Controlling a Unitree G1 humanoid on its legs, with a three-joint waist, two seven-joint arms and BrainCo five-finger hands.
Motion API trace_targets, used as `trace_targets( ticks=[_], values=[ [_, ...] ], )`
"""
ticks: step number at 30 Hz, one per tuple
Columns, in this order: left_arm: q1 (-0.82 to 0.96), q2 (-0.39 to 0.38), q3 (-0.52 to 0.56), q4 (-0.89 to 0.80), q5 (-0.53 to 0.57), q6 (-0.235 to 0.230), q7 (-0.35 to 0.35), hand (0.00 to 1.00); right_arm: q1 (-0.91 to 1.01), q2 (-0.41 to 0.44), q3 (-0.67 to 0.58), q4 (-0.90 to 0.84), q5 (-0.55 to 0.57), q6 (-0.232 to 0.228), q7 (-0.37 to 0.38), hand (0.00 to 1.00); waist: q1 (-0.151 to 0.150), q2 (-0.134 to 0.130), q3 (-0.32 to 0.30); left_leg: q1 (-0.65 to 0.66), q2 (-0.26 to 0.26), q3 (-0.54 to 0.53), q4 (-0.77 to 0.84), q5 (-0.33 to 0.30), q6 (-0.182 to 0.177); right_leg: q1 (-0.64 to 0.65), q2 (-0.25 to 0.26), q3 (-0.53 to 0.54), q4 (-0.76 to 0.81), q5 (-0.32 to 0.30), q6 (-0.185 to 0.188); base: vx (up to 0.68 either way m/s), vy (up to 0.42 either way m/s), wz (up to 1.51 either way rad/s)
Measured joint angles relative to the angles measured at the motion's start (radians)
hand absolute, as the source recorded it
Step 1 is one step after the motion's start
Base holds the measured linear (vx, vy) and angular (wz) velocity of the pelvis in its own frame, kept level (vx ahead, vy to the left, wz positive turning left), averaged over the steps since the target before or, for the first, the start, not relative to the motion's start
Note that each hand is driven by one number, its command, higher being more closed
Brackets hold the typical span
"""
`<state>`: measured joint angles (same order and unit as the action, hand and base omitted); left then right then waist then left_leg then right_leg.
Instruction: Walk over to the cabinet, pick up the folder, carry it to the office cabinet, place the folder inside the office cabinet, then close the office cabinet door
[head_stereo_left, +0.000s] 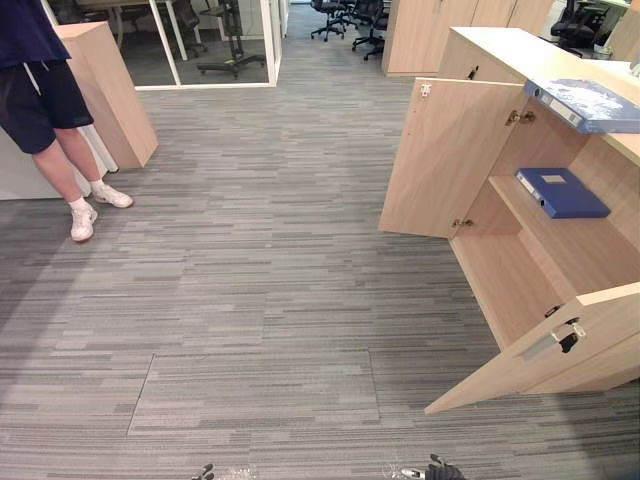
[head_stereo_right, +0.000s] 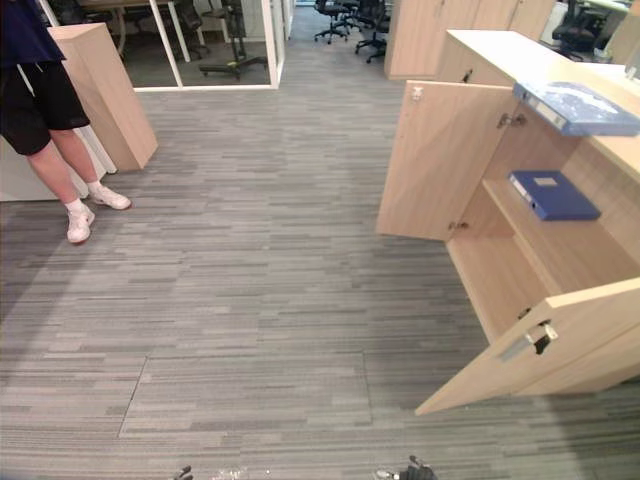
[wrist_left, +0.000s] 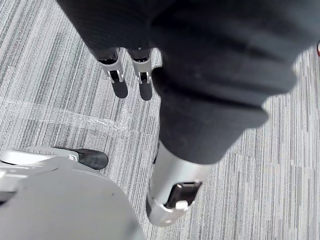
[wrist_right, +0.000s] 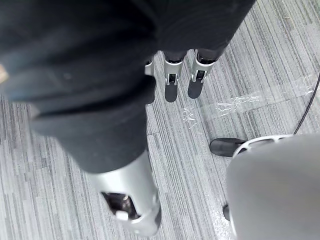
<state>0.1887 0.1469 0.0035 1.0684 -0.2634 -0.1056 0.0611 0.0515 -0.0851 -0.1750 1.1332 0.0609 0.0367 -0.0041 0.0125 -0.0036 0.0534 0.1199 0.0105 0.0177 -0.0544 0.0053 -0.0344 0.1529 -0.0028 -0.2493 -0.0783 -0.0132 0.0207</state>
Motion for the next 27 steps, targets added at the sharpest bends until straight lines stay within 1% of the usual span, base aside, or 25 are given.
trace_targets(
  ticks=[1, 3, 13, 18, 22, 27],
  values=[
    [0.000, -0.001, 0.000, -0.001, -0.007, -0.001, 0.000, 0.00, -0.005, 0.018, 0.001, -0.001, 0.000, 0.000, 0.000, 0.00, 0.000, 0.000, 0.004, 0.006, 0.000, -0.001, -0.003, 0.000, 0.000, 0.005, 0.000, -0.002, 0.000, -0.004, 0.007, 0.01, 0.001, 0.04],
    [0.002, -0.001, 0.001, -0.009, -0.013, -0.001, 0.000, 0.00, -0.020, 0.039, 0.002, -0.008, 0.000, -0.002, 0.001, 0.00, 0.001, -0.002, 0.007, 0.005, 0.000, -0.003, -0.009, 0.000, 0.000, 0.003, -0.001, -0.005, 0.000, -0.004, 0.007, 0.02, 0.007, 0.04],
    [0.001, -0.001, 0.007, -0.021, -0.005, -0.002, 0.001, 0.00, -0.019, 0.046, 0.003, -0.021, -0.002, -0.002, 0.001, 0.00, 0.001, -0.007, 0.010, 0.012, -0.003, -0.004, -0.015, -0.002, -0.002, 0.004, -0.005, -0.014, 0.007, -0.008, 0.012, 0.01, 0.003, 0.00],
    [0.002, -0.002, 0.009, -0.042, 0.077, -0.012, 0.025, 0.00, -0.019, 0.047, 0.009, -0.022, -0.002, -0.004, 0.000, 0.00, 0.001, -0.012, 0.013, 0.003, -0.004, -0.008, -0.015, -0.002, -0.002, -0.003, -0.006, -0.020, 0.008, -0.008, 0.012, 0.00, 0.000, 0.00],
    [0.001, -0.001, 0.009, -0.043, 0.108, -0.021, 0.032, 0.00, -0.017, 0.049, 0.011, -0.031, -0.002, -0.006, 0.000, 0.00, 0.002, -0.014, 0.013, -0.007, -0.005, -0.011, -0.016, -0.001, 0.000, -0.016, -0.006, -0.024, 0.003, -0.009, 0.012, 0.01, -0.002, 0.02],
    [0.001, 0.000, 0.009, -0.050, 0.123, -0.021, 0.047, 0.00, -0.019, 0.050, 0.013, -0.030, -0.002, -0.006, 0.000, 0.00, 0.003, -0.020, 0.015, -0.019, -0.006, -0.025, -0.013, -0.004, 0.002, -0.013, -0.007, -0.057, -0.001, -0.009, 0.012, 0.05, -0.015, 0.10]
  ],
)
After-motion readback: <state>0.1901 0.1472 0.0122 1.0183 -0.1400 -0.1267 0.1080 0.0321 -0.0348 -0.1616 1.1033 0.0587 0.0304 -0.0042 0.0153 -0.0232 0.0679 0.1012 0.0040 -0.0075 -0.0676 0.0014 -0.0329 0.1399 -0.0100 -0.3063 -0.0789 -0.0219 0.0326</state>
